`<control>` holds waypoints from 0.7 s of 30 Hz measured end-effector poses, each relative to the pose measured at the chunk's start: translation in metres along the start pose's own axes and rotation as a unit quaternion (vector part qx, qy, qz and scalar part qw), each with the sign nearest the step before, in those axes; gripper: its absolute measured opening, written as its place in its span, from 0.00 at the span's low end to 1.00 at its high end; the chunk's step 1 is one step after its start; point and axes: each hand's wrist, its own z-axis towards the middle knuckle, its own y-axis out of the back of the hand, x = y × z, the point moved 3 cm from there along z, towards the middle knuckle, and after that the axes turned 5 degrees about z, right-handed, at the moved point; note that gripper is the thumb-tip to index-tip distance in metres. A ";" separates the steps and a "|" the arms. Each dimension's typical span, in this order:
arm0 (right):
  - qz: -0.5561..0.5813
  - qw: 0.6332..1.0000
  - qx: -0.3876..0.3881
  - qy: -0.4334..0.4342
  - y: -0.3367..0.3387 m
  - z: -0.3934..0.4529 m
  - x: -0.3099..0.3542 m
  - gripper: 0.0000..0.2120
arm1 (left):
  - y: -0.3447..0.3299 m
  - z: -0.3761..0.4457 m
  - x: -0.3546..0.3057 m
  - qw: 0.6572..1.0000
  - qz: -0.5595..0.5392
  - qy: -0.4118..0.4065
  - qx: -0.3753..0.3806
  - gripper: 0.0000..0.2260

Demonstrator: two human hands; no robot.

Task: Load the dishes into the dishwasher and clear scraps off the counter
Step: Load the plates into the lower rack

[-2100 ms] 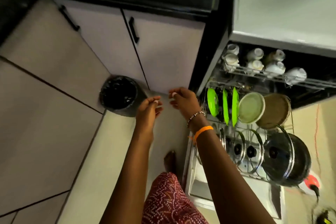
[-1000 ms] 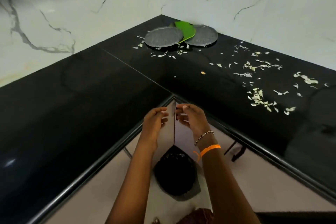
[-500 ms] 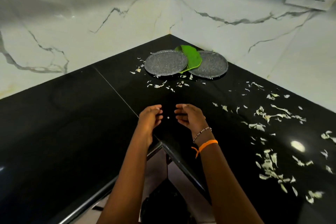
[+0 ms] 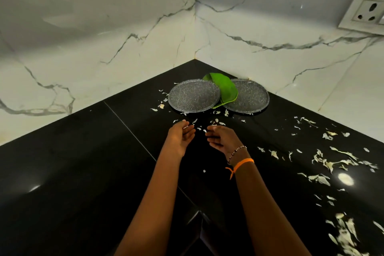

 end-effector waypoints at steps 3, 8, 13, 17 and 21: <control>0.024 0.999 -0.022 0.002 -0.003 0.021 0.010 0.11 | -0.001 0.022 -0.006 0.998 -0.050 0.034 0.006 0.19; 0.101 0.989 -0.094 0.045 -0.002 0.062 0.038 0.05 | -0.009 0.052 -0.012 0.993 -0.090 0.079 0.024 0.20; 0.130 0.984 -0.114 0.032 0.007 0.095 0.049 0.10 | -0.020 0.078 -0.016 0.978 -0.161 0.130 0.039 0.23; 0.135 0.985 -0.099 0.037 0.016 0.122 0.056 0.06 | -0.025 0.103 -0.026 0.977 -0.176 0.117 0.013 0.24; 0.124 0.980 -0.147 0.046 0.026 0.149 0.067 0.05 | -0.031 0.120 -0.038 0.985 -0.134 0.104 -0.029 0.20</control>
